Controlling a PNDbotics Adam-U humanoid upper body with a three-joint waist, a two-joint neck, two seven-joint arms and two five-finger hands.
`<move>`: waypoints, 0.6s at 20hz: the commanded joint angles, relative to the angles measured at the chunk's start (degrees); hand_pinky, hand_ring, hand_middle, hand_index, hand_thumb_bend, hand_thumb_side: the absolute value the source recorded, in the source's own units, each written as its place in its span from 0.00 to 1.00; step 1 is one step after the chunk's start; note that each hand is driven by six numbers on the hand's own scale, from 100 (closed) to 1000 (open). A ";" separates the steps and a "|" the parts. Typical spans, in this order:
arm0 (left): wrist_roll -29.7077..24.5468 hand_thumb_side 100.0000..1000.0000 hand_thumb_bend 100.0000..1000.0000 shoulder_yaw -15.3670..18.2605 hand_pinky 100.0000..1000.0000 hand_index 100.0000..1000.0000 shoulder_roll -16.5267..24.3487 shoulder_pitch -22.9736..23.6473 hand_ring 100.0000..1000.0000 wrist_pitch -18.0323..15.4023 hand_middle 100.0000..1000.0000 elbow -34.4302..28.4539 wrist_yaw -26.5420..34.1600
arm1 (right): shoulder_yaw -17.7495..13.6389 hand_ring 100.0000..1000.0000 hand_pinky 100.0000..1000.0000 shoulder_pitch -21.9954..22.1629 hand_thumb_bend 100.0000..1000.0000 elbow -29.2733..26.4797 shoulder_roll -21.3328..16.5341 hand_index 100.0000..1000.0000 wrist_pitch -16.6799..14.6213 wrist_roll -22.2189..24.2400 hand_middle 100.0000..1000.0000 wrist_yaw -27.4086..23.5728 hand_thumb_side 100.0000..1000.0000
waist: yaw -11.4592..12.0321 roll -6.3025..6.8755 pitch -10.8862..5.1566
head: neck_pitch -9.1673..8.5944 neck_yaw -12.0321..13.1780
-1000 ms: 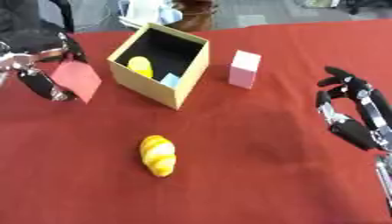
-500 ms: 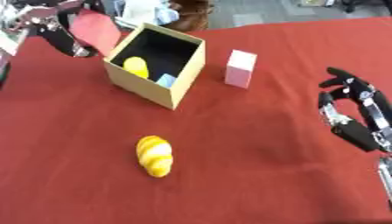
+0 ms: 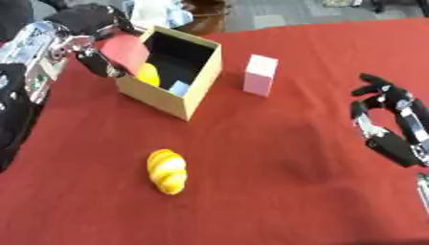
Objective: Pick up objects on the table and place them in the box.
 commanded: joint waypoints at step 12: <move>-6.22 0.00 0.64 1.18 0.77 0.89 3.56 -1.34 0.77 -2.24 0.83 -2.86 1.85 | -0.32 0.58 0.66 -0.82 0.00 -0.53 -0.81 0.93 -0.08 0.08 0.67 -0.27 0.66 | 0.21 0.35 -1.06 | -0.48 -0.09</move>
